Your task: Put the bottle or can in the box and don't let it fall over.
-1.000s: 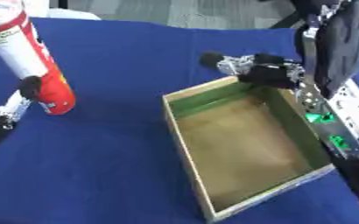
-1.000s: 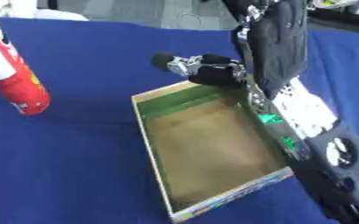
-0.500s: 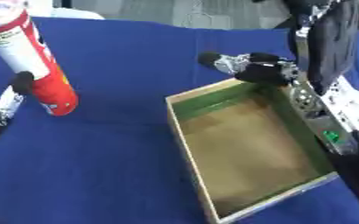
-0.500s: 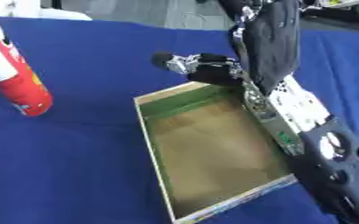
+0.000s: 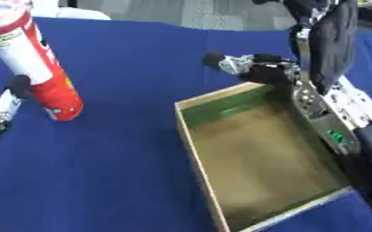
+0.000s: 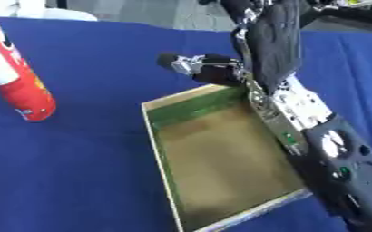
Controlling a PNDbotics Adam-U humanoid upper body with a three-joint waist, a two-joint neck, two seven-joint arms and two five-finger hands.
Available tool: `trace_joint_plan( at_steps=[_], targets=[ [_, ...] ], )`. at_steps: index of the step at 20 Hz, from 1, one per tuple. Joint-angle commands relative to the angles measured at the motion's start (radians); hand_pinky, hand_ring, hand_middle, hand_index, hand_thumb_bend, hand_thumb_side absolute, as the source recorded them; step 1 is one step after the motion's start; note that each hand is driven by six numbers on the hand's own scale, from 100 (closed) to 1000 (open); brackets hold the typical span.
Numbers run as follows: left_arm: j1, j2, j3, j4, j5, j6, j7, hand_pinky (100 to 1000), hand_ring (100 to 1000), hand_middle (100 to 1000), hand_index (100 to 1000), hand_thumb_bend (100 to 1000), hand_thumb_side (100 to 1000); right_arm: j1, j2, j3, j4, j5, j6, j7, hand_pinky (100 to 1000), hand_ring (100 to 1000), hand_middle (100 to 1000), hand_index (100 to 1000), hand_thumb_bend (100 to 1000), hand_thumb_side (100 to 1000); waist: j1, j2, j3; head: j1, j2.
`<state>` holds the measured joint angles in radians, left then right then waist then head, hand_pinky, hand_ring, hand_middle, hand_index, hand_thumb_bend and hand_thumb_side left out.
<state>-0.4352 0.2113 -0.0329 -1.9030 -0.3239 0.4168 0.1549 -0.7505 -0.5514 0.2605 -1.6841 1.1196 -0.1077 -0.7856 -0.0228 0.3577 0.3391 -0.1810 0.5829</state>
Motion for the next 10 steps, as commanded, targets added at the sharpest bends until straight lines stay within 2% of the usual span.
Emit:
trace_joint_plan(
  at_steps=[1,10],
  targets=[
    [-0.023,0.001,0.016,0.012,-0.01,-0.011,-0.005,1000,1000,1000,998,599,630,-0.029,-0.029,-0.002,0.023,-0.008,-0.019,-0.01,532,403,392,494,1000,486,0.002,-0.011,0.006,-0.008,-0.022],
    [-0.063,0.003,0.026,0.057,0.001,-0.044,-0.013,1000,1000,1000,1000,566,628,-0.067,-0.037,-0.005,0.085,0.001,-0.035,-0.044,531,402,387,491,1000,499,0.0,0.005,0.019,-0.025,-0.036]
  ],
)
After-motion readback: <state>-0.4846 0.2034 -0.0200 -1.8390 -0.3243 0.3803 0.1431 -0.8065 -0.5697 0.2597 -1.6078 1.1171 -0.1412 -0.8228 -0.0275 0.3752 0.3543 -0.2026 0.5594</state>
